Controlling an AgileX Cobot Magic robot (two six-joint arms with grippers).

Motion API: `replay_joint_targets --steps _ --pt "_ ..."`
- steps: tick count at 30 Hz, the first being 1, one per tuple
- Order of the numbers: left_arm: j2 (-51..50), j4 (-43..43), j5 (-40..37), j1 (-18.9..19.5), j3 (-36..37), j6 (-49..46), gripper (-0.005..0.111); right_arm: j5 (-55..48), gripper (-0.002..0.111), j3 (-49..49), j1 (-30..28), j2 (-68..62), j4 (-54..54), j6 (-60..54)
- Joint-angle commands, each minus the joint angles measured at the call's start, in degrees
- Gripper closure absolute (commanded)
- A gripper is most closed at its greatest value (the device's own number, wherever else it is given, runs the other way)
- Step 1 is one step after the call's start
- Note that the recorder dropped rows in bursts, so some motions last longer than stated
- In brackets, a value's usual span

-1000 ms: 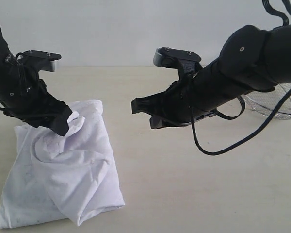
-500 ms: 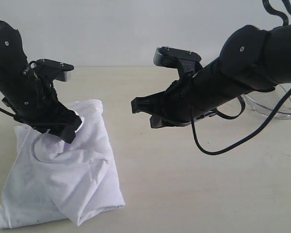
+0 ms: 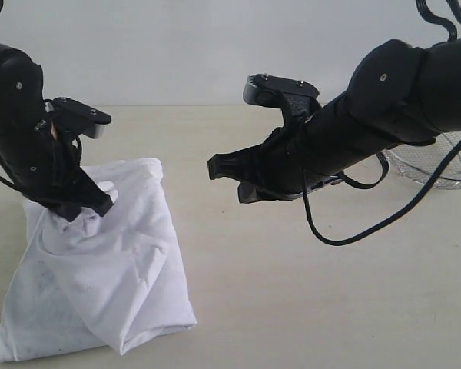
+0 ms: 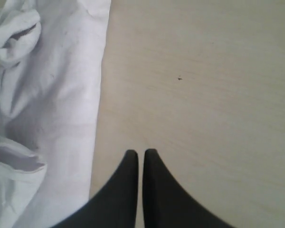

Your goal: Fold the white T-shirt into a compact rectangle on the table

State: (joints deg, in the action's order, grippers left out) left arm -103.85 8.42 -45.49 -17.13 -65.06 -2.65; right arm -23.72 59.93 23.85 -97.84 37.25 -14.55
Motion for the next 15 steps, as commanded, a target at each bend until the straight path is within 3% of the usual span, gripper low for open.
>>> replay_joint_targets --steps 1,11,15 --pt "-0.15 12.08 -2.82 -0.10 -0.26 9.52 0.102 0.46 0.108 -0.26 -0.47 0.72 -0.41 -0.67" --pt "0.06 13.18 -1.81 1.38 -0.26 18.97 0.101 0.10 0.108 -0.26 -0.47 0.72 -0.41 -0.97" --pt "0.06 13.18 -0.25 3.35 -0.26 23.67 0.086 0.11 0.108 -0.26 -0.47 0.72 -0.41 -1.40"
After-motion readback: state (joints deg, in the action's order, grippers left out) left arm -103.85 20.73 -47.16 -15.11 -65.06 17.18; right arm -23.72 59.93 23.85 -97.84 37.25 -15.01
